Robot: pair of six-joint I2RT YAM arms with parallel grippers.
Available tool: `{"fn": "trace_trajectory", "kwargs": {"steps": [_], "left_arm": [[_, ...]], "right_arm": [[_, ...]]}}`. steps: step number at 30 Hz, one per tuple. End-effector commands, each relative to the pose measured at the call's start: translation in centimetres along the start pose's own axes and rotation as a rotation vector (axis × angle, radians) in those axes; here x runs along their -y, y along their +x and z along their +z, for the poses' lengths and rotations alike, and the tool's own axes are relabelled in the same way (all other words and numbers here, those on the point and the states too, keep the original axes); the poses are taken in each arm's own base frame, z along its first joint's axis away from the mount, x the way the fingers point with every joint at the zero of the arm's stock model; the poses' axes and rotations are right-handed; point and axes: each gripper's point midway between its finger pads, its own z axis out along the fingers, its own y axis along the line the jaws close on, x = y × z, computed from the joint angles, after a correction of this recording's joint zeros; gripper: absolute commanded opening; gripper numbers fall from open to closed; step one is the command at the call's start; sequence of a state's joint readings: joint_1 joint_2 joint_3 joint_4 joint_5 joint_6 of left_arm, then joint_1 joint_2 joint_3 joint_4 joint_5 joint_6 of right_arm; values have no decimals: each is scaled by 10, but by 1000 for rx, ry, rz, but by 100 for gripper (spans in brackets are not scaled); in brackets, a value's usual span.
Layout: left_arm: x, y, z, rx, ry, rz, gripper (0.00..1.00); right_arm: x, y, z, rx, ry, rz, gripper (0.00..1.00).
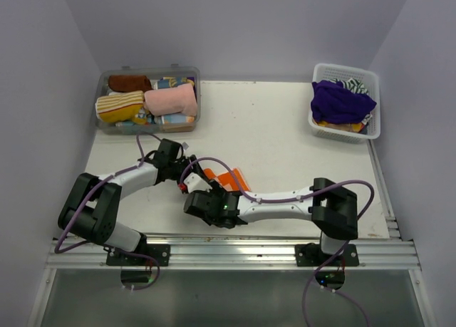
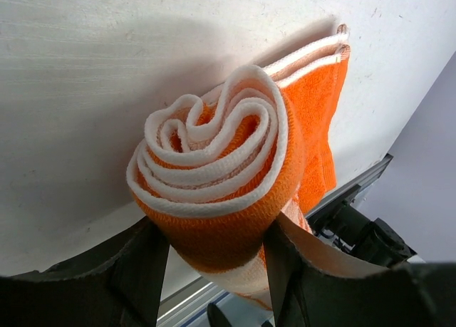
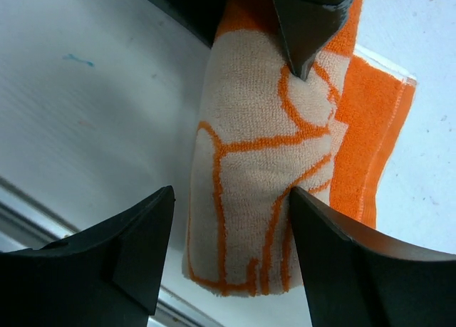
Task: Roll the towels
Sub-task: Roll the towel
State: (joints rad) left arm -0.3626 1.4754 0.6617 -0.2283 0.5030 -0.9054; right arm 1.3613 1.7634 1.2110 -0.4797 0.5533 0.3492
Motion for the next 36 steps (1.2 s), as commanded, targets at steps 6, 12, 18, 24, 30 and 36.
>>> {"fn": "trace_trajectory", "kwargs": {"steps": [6, 12, 18, 24, 30, 36], "left_arm": [[2, -7, -4, 33, -27, 23, 61], [12, -28, -31, 101, -1, 46, 72], [10, -54, -75, 219, -11, 34, 73], [13, -58, -92, 259, -2, 17, 75], [11, -55, -91, 250, -7, 33, 75], [9, -50, -94, 245, -8, 64, 75]], "right_arm": [[21, 13, 24, -30, 189, -15, 26], [14, -26, 16, 106, 90, 92, 0], [-19, -48, 19, 160, -76, 79, 0], [-35, -54, 8, 164, -242, 287, 0], [-38, -20, 9, 103, -473, 651, 0], [-20, -5, 14, 83, -598, 857, 0]]}}
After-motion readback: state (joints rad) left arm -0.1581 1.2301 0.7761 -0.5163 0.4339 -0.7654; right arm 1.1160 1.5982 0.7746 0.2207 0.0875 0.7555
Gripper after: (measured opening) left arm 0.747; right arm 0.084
